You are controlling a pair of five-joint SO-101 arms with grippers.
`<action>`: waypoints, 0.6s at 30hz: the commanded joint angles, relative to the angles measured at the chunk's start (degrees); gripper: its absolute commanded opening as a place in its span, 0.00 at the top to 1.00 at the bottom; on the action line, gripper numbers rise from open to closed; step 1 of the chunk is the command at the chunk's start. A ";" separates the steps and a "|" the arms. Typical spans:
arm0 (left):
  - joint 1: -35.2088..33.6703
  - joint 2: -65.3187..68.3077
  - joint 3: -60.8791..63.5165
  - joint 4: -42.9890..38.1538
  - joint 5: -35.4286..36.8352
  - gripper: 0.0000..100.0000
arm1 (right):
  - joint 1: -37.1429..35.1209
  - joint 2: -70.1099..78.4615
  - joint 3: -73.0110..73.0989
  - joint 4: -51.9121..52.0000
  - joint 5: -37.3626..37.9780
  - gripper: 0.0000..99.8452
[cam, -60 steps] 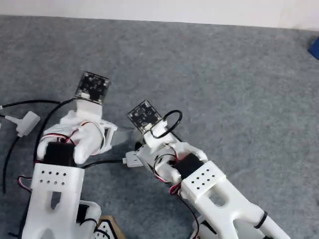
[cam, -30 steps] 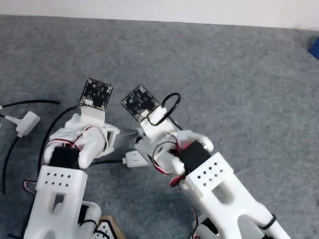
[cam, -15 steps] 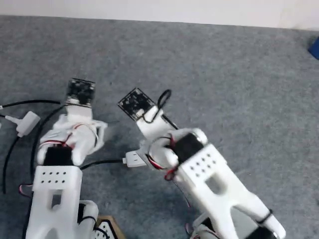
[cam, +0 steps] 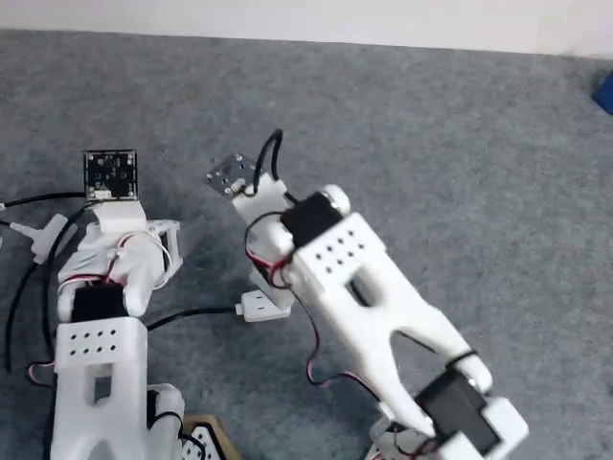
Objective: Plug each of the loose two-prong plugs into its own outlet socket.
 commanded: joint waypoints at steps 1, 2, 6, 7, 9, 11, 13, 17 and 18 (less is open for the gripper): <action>-0.57 -0.13 -0.13 -1.58 0.62 0.65 | -0.40 2.95 -5.14 1.01 -1.49 0.99; -0.57 -0.13 -0.13 -1.58 0.62 0.65 | -0.40 4.09 -6.11 0.92 -2.37 0.99; -0.57 -0.13 -0.04 -1.67 0.62 0.65 | -0.31 8.57 -9.45 0.22 -3.69 0.99; -0.57 -0.13 -0.04 -1.67 0.62 0.65 | -0.31 9.80 -9.98 0.22 -4.13 0.99; -0.57 -0.13 -0.04 -1.67 0.62 0.65 | -0.13 12.26 -10.95 0.22 -4.75 0.99; -0.57 -0.13 -0.04 -2.11 0.70 0.65 | -0.04 14.20 -11.21 0.22 -4.75 0.99; -0.57 -0.13 0.40 -2.90 0.70 0.65 | -0.04 14.90 -11.21 0.22 -4.84 0.99; -0.57 -0.13 1.19 -4.04 0.70 0.65 | -0.04 14.90 -11.12 0.40 -5.71 0.99; -0.57 -0.13 1.19 -4.04 0.70 0.65 | -0.04 14.99 -10.86 0.40 -5.71 0.99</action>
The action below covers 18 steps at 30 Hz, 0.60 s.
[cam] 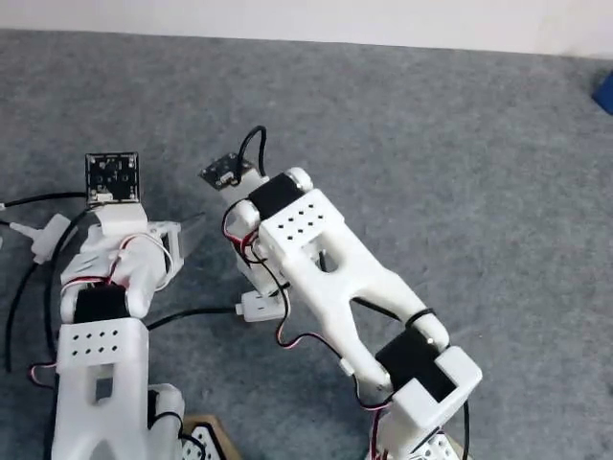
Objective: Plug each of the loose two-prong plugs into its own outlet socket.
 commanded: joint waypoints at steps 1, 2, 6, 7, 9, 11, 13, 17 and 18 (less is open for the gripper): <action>-0.66 -0.13 -0.31 -1.58 0.44 0.65 | -0.04 -0.48 -2.07 -0.04 -0.97 0.99; -0.66 -0.22 -0.31 -1.58 0.44 0.65 | -0.04 -0.40 -2.07 -0.13 -0.97 0.99; -0.66 -0.22 -0.31 -1.58 0.44 0.65 | -0.04 -0.40 -2.07 -0.31 -0.97 0.99; -0.66 -0.22 -0.31 -1.58 0.44 0.65 | -0.04 -0.40 -1.98 -1.01 -0.97 0.99; -0.66 -0.22 -0.31 -1.58 0.44 0.65 | -0.04 -0.31 -0.66 -2.07 -1.05 0.99; -0.66 -0.22 -0.31 -1.58 0.44 0.65 | -0.04 -0.31 1.98 -4.26 -1.05 0.99; -0.66 -0.22 -0.31 -1.58 0.44 0.65 | -0.04 -0.31 4.62 -6.29 -1.05 0.99; -0.66 -0.22 -0.31 -1.58 0.44 0.65 | -0.04 -0.31 9.01 -9.54 -1.05 0.99; -0.66 -0.22 -0.31 -1.58 0.44 0.65 | -0.04 -0.31 9.63 -9.98 -1.05 0.99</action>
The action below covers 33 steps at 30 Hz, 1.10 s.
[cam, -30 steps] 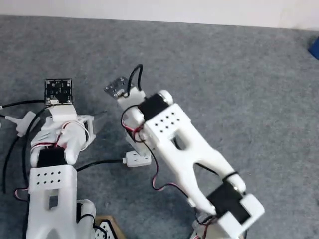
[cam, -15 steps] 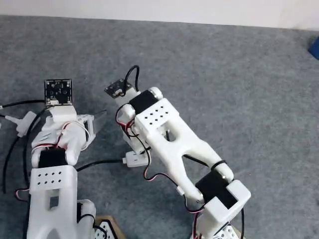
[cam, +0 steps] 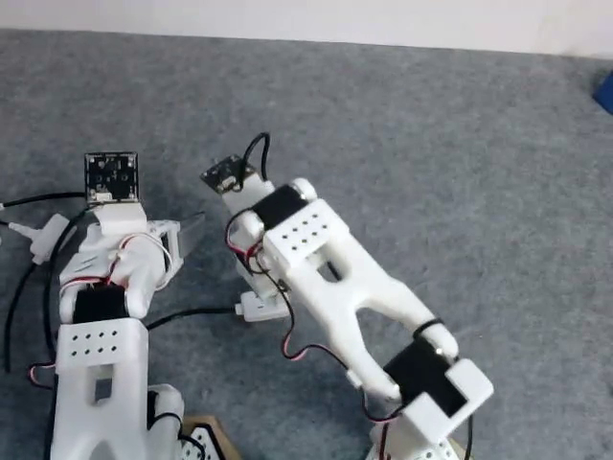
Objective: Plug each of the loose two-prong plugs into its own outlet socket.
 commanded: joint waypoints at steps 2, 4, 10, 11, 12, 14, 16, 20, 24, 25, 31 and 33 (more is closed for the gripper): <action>-0.66 -0.22 -0.31 -1.23 0.44 0.65 | -0.04 0.75 2.51 -3.03 -0.70 0.99; -0.66 -0.22 -0.31 -1.23 0.44 0.65 | -0.04 0.75 2.59 -2.95 -0.62 0.99; -0.66 -0.22 -0.31 -1.23 0.44 0.65 | 0.66 0.75 2.59 -1.01 -0.62 0.99; -0.66 -0.22 -0.31 -1.23 0.44 0.65 | 1.19 0.75 2.42 -0.57 -0.70 0.99; -0.66 -0.22 -0.31 -1.23 0.44 0.65 | 1.89 0.75 2.33 -0.22 -0.70 0.99; -0.66 -0.22 -0.31 -1.23 0.44 0.65 | 3.38 0.75 2.33 -0.22 -0.62 0.99; -0.66 -0.22 -0.31 -1.23 0.44 0.65 | 4.00 0.75 2.68 -0.40 -0.70 0.99; -0.66 -0.22 -0.31 -1.23 0.44 0.65 | 3.47 2.42 2.24 -0.66 -0.70 0.99; -0.66 -0.22 -0.31 -1.23 0.44 0.65 | 2.51 9.36 1.36 -2.86 -0.79 0.99; -0.66 -0.22 -0.31 -1.23 0.44 0.65 | 2.51 11.12 0.75 -3.65 -1.32 0.99; -0.66 -0.22 -0.31 -1.23 0.44 0.65 | 2.51 17.27 -5.23 -4.44 -2.73 0.99; -0.66 -0.22 -0.31 -1.23 0.35 0.65 | 2.42 17.27 -5.76 -4.35 -2.73 0.99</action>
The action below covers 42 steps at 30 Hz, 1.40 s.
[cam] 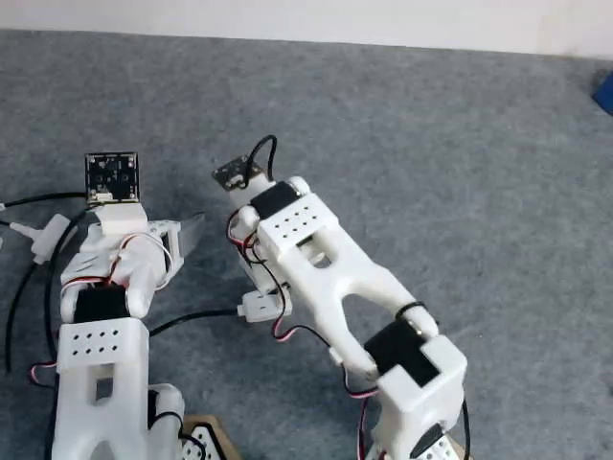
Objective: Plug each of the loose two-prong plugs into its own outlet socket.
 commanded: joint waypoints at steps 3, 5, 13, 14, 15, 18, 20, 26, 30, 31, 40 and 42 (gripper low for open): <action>-0.66 -0.22 -0.31 -1.05 0.26 0.65 | -0.22 2.77 -1.10 0.48 -0.62 0.99; -0.66 -0.22 -0.31 -1.05 0.26 0.65 | -0.31 2.77 -0.75 0.66 -0.44 0.99; -0.66 -0.22 -0.31 -0.97 0.18 0.65 | -2.95 3.12 2.33 -0.31 -0.26 0.99; -0.66 -0.22 -0.31 -0.97 0.18 0.65 | -3.74 2.95 3.82 -1.80 -0.26 0.99; -0.66 -0.22 -0.31 -0.97 0.18 0.65 | -4.09 2.86 5.14 -3.30 -0.53 0.99; -0.66 -0.22 -0.31 -0.97 0.18 0.65 | -3.91 2.86 6.64 -4.62 -0.70 0.99; -0.66 -0.22 -0.31 -0.97 0.18 0.65 | -3.38 2.68 6.64 -4.53 -0.70 0.99; -0.40 -0.22 -0.31 -0.97 0.09 0.65 | -0.75 0.04 -1.89 2.86 -0.35 0.99; -0.40 -0.22 -0.31 -0.97 0.09 0.65 | 1.80 -2.33 -13.93 10.42 -0.35 0.97; -0.40 -0.22 -0.31 -0.97 0.09 0.65 | 1.98 -2.42 -17.54 12.26 -0.35 0.95; -0.31 -0.22 -0.31 -0.97 0.09 0.65 | 2.24 -4.44 -43.12 20.79 1.76 0.72; -0.31 -0.22 -0.22 -0.97 0.09 0.65 | 2.95 -6.20 -46.11 20.62 1.67 0.72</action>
